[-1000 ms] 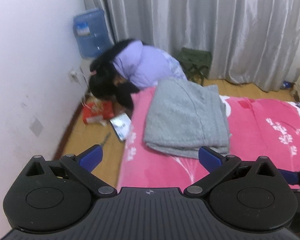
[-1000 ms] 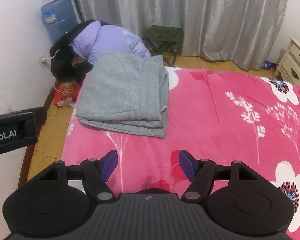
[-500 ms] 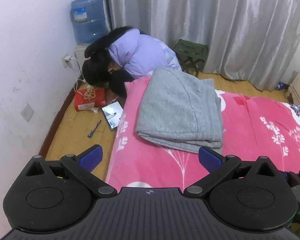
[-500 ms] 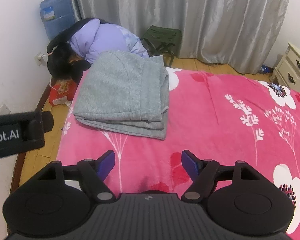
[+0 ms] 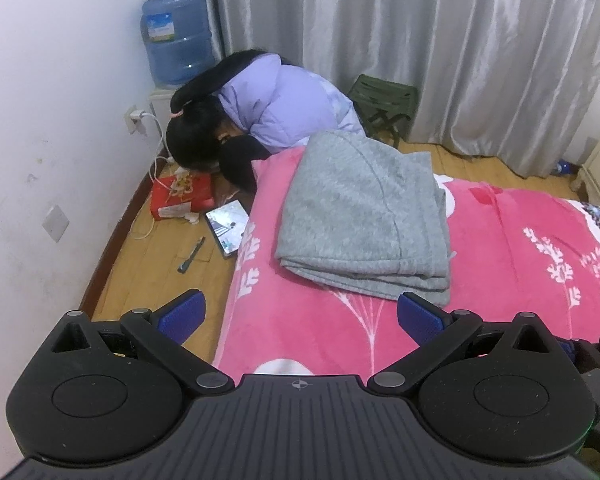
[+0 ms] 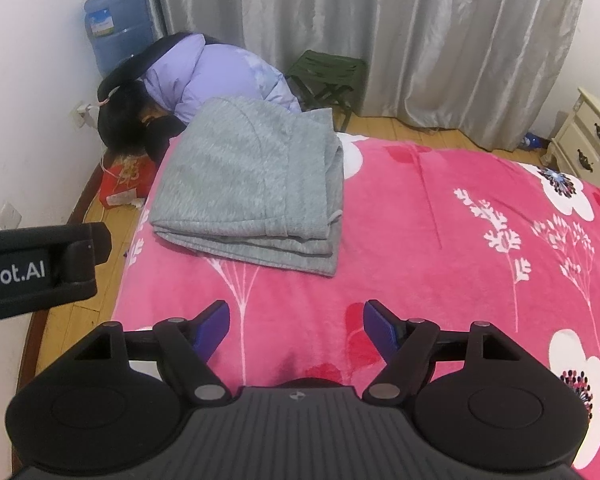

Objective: Fold clothes

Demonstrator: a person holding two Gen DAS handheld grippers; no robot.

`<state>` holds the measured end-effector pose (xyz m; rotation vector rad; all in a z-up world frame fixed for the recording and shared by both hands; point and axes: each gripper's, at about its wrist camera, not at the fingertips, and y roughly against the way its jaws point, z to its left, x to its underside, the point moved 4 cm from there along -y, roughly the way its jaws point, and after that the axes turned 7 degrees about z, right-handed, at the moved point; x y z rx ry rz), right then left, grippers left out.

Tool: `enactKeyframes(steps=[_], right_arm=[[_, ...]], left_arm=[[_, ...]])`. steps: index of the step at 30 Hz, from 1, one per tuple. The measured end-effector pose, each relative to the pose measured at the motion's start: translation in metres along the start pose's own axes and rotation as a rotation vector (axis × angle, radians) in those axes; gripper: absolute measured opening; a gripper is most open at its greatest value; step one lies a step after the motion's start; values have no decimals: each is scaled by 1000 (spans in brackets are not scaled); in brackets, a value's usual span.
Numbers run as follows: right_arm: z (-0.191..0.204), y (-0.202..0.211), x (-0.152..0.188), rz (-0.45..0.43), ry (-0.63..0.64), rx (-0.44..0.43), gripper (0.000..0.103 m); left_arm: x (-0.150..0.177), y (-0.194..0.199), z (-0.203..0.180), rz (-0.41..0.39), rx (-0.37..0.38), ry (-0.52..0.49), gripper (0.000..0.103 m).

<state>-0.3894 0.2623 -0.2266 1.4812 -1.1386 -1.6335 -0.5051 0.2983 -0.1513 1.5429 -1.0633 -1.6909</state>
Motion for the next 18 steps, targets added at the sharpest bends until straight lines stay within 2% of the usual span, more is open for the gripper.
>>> enactKeyframes(steps=[18], right_arm=[[0,-2,3,5,2,-1,77]], left_arm=[[-1,-4,-2,13,2,-10,103]])
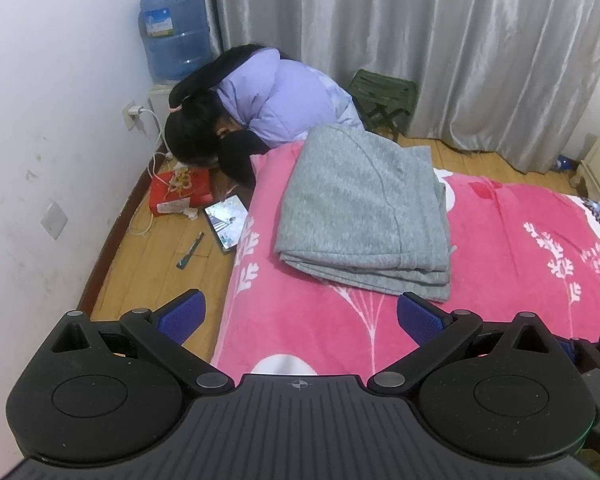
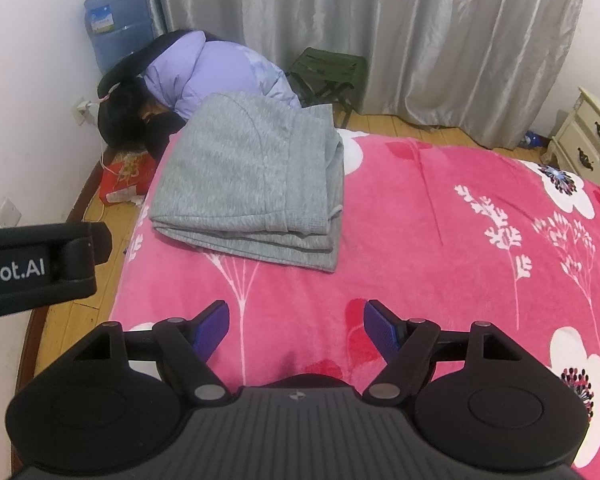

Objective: Fold clothes

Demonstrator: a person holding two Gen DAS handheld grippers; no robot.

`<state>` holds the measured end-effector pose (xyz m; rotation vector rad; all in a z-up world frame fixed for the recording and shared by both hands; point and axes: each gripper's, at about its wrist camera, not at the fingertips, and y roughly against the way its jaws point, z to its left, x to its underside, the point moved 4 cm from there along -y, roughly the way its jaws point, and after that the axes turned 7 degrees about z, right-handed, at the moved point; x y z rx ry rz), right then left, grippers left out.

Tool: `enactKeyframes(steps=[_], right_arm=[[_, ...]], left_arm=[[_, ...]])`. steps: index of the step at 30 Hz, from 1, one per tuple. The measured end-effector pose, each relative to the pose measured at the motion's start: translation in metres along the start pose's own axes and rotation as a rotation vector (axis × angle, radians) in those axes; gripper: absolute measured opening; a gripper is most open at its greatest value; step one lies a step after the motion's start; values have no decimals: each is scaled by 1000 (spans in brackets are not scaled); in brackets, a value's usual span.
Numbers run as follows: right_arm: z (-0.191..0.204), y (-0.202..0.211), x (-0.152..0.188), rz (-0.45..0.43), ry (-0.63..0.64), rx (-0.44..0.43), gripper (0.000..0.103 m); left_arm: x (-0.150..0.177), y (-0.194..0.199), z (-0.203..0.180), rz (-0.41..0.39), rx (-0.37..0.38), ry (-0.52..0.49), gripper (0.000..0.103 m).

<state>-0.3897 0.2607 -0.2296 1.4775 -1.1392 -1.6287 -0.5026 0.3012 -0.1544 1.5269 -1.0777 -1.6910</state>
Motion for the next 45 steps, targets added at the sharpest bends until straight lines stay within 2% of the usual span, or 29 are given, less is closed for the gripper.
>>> enactKeyframes(steps=[45], right_arm=[[8,-2,-5,-3,6,13,77]], left_arm=[[0,-3,13,11,-3,16,103]])
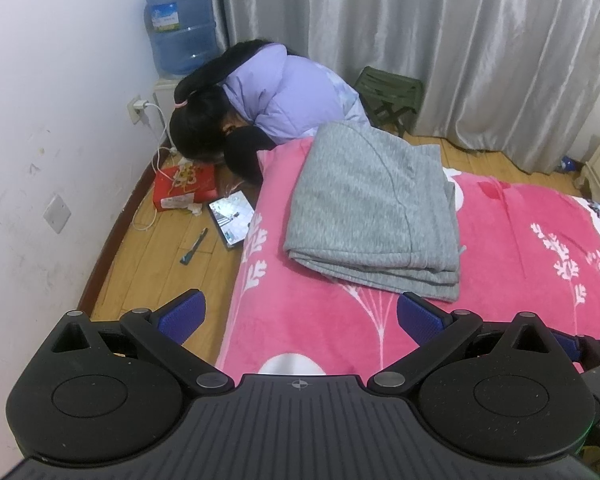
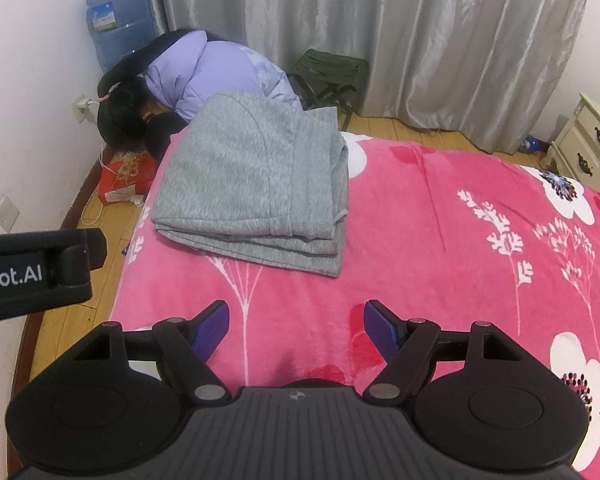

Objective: Fold clothes

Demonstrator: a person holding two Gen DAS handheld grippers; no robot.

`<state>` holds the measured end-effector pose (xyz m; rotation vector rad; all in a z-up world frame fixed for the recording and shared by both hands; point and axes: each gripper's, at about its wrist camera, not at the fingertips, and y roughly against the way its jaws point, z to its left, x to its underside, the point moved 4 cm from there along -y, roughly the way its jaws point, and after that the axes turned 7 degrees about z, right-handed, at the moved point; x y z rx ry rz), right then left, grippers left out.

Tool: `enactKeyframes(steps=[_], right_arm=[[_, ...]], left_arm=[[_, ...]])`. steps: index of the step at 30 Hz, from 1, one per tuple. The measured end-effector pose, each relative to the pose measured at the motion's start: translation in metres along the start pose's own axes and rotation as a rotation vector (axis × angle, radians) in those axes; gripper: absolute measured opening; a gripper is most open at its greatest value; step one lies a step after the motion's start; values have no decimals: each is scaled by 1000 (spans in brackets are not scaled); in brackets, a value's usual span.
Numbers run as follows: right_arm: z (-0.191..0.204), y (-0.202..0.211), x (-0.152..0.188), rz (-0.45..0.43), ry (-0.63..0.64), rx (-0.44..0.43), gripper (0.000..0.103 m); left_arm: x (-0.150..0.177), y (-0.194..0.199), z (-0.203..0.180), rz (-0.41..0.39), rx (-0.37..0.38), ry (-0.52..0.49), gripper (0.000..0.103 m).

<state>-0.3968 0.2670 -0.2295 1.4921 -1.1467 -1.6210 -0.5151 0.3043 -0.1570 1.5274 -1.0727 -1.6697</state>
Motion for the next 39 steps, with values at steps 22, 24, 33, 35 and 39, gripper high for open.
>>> enactKeyframes(steps=[22,24,33,35,39], right_arm=[[1,0,2,-4,-3,0,77],[1,0,2,-6,-1,2,77],[3,0,1,-8,6,8,77],[4,0,0,-9,9,9,77],[5,1,-1,-11,13,12,79]], left_arm=[[0,-2,1,2,-9,-3,103],[0,-2,1,2,-9,-1,103],[0,-1,3,3,-8,2,103],[-1,-1,4,2,-10,3,103],[-1,-1,5,2,-11,8,103]])
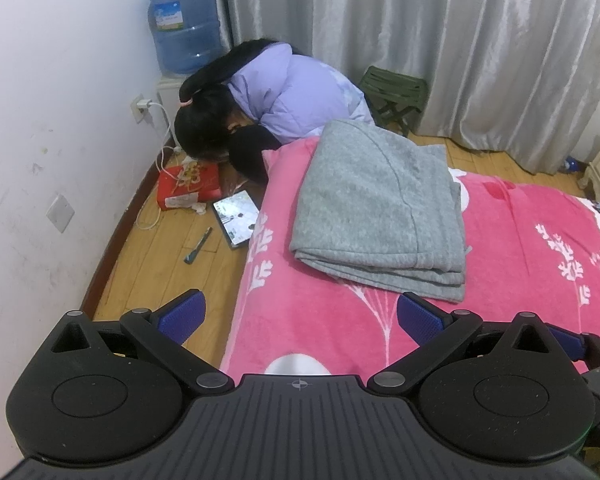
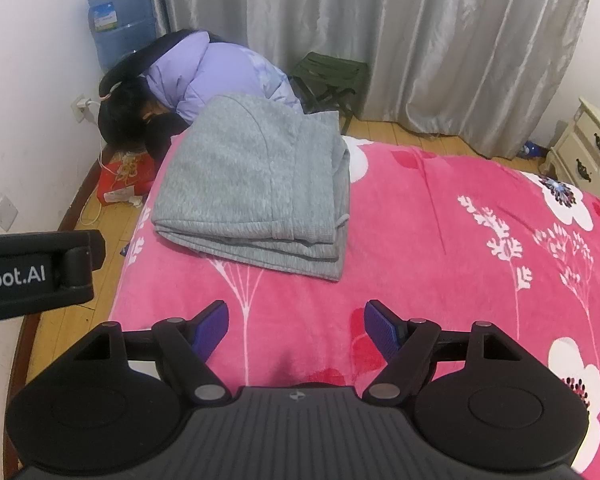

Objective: Fold clothes

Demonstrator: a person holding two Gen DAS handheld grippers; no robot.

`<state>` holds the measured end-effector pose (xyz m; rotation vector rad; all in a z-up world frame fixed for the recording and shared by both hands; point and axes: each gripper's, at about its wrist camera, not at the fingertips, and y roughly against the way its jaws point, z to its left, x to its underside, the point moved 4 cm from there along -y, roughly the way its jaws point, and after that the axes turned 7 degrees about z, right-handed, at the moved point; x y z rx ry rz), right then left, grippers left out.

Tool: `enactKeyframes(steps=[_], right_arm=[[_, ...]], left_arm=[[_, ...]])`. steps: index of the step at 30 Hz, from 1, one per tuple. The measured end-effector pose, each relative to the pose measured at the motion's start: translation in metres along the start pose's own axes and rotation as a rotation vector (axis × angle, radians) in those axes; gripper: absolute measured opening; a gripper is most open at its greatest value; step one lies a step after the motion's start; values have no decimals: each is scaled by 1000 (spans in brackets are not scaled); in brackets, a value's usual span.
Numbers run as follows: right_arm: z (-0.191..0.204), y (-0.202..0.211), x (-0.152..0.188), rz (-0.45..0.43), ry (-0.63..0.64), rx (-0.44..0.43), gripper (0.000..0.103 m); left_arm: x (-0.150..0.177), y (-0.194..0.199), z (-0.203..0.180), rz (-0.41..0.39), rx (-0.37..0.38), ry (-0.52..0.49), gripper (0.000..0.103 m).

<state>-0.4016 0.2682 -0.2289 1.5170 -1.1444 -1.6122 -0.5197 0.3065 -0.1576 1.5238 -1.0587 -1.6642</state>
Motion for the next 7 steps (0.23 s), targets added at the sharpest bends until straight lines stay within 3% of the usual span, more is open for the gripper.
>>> enactKeyframes(steps=[7], right_arm=[[1,0,-2,-1,2,5,79]], left_arm=[[-1,-1,1,4,0,4,103]])
